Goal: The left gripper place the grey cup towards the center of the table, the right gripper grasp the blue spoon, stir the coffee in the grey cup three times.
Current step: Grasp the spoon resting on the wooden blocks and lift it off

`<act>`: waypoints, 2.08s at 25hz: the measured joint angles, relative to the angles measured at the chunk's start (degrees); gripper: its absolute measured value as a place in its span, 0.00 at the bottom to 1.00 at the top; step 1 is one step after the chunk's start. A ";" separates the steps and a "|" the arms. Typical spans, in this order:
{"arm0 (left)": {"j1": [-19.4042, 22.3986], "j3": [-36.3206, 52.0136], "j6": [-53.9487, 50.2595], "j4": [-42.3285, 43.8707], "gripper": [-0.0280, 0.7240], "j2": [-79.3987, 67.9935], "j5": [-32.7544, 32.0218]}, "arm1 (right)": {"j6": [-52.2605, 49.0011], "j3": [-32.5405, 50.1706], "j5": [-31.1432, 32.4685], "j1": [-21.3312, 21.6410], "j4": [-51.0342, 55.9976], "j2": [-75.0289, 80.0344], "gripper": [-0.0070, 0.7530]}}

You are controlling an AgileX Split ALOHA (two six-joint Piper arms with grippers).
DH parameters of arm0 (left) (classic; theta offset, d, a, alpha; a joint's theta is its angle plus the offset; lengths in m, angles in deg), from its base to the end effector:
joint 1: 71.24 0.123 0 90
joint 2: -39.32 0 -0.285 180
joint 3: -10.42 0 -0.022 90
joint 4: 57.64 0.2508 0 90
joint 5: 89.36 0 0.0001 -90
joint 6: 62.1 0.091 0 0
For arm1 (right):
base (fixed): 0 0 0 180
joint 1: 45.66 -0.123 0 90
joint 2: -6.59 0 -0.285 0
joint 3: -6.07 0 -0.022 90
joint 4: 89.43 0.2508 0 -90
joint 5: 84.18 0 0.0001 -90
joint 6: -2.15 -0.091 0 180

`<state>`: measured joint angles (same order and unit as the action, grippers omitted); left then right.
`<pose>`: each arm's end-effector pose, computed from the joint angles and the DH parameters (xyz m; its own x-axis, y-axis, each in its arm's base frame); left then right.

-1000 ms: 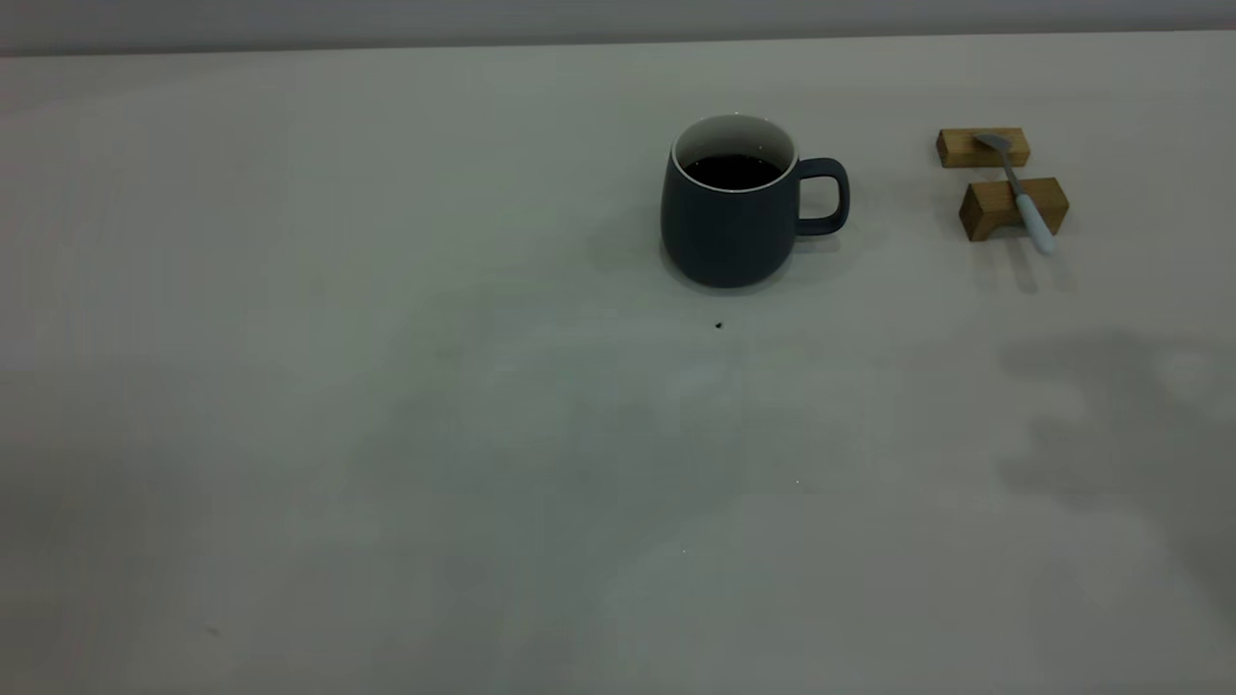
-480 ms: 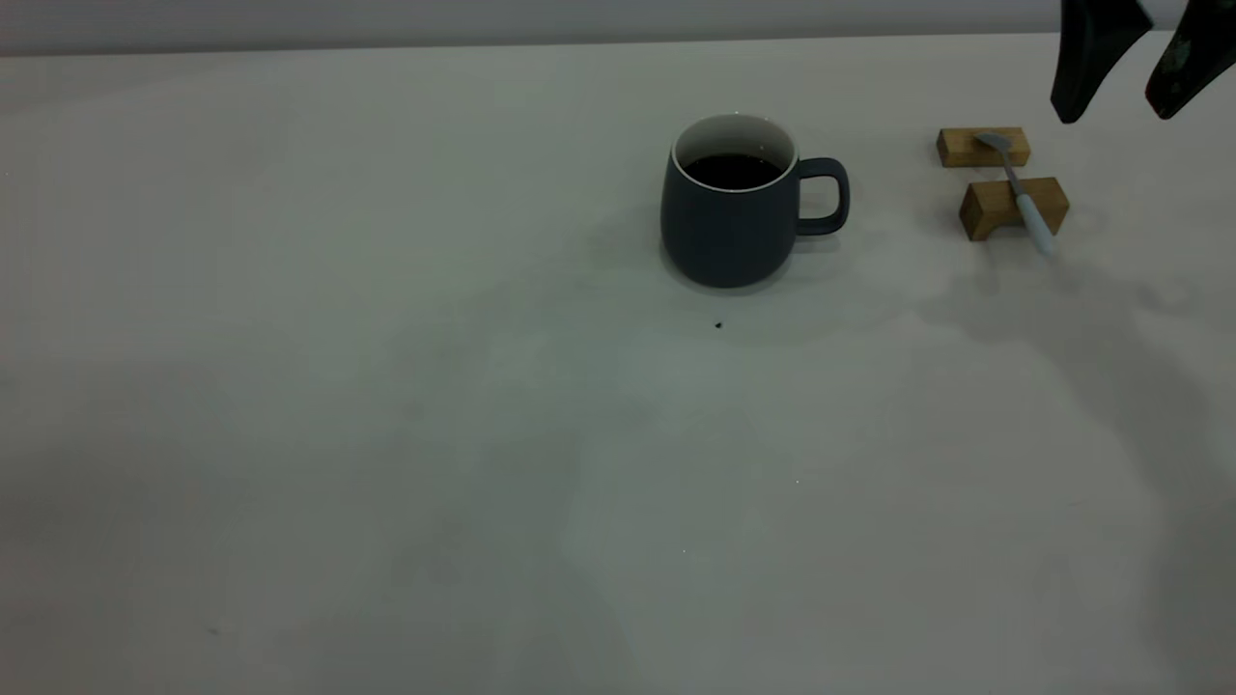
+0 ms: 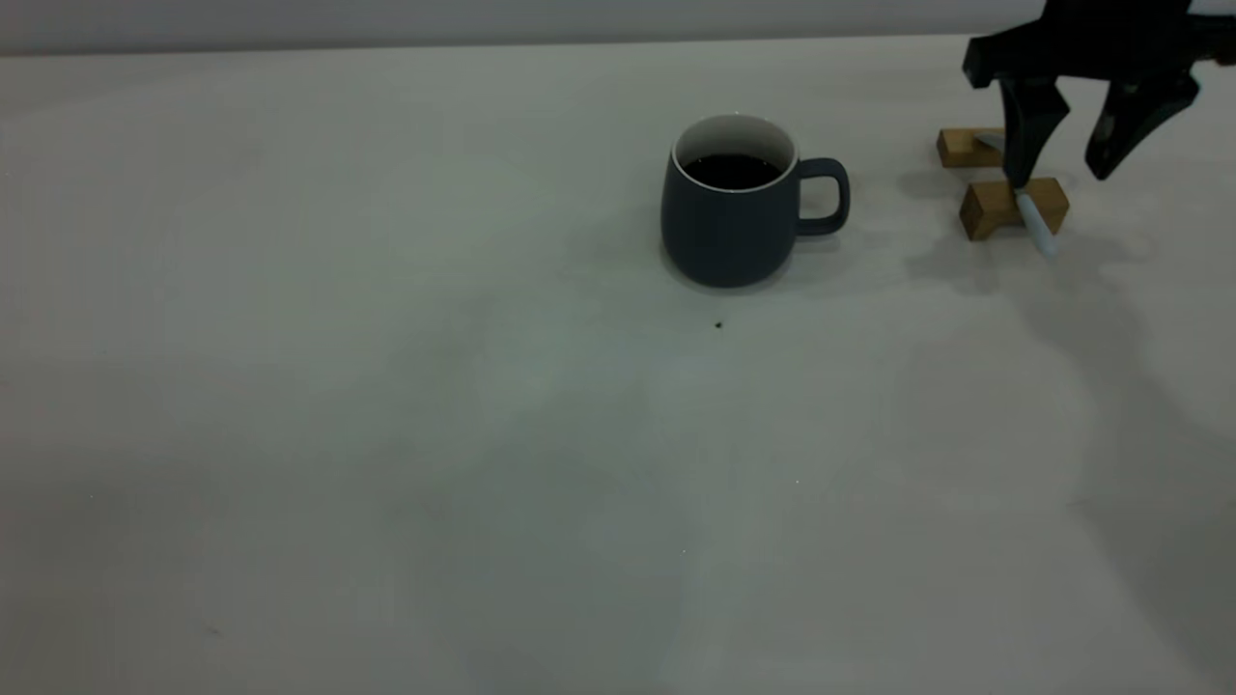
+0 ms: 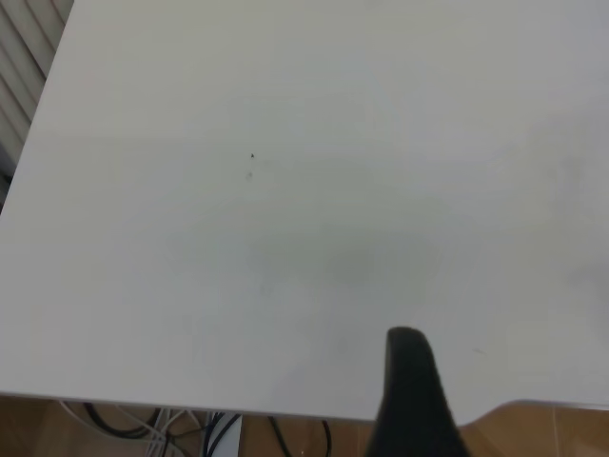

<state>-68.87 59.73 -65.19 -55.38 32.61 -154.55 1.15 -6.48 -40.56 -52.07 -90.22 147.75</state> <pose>-0.0098 0.0029 0.2675 -0.5144 -0.0587 -0.8555 -0.0912 0.9957 -0.0134 0.4412 0.0487 0.0723 -0.9854 -0.1032 -0.1353 -0.1030 0.9946 -0.0084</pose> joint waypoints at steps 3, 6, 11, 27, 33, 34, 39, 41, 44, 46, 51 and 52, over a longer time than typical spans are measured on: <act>0.00 0.00 0.00 0.00 0.82 0.00 0.00 | 0.10 -1.90 0.00 0.11 -0.12 2.56 0.75; 0.00 0.00 0.00 -0.04 0.82 0.00 0.00 | 0.17 -2.53 -0.55 0.90 -0.11 4.53 0.75; 0.00 0.00 0.00 -0.04 0.82 0.00 0.00 | 0.17 -2.64 -2.72 2.95 -0.07 6.01 0.75; 0.00 0.00 0.00 -0.04 0.82 0.00 0.00 | 4.78 -2.81 -6.20 3.10 5.71 6.83 0.75; 0.00 0.00 0.00 -0.04 0.82 0.00 0.00 | 4.30 -2.81 -6.62 3.10 5.47 8.88 0.75; 0.00 0.00 0.00 -0.04 0.82 0.00 0.00 | 4.30 -2.81 -6.80 3.10 5.47 9.31 0.75; 0.00 0.00 0.00 -0.04 0.82 0.00 0.00 | 4.30 -2.81 -8.07 3.10 5.13 9.85 0.75; 0.00 0.00 0.00 -0.04 0.82 0.00 0.00 | 4.30 -2.81 -8.12 3.10 4.89 9.85 0.75; 0.00 0.00 0.00 -0.04 0.82 0.00 0.00 | 4.30 -2.81 -8.05 3.10 4.60 9.87 0.75; 0.00 0.00 0.00 -0.04 0.82 0.00 0.00 | 4.30 -2.81 -7.92 3.10 4.30 9.91 0.75; 0.00 0.00 0.00 -0.04 0.82 0.00 0.00 | 4.30 -2.81 -7.51 3.10 3.99 10.84 0.74; 0.00 0.00 0.00 -0.04 0.82 0.00 0.00 | 4.30 -2.81 -7.45 3.10 3.99 10.98 0.74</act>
<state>-68.87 59.73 -65.19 -55.42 32.61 -154.55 5.45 -9.29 -48.01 -48.97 -86.23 158.74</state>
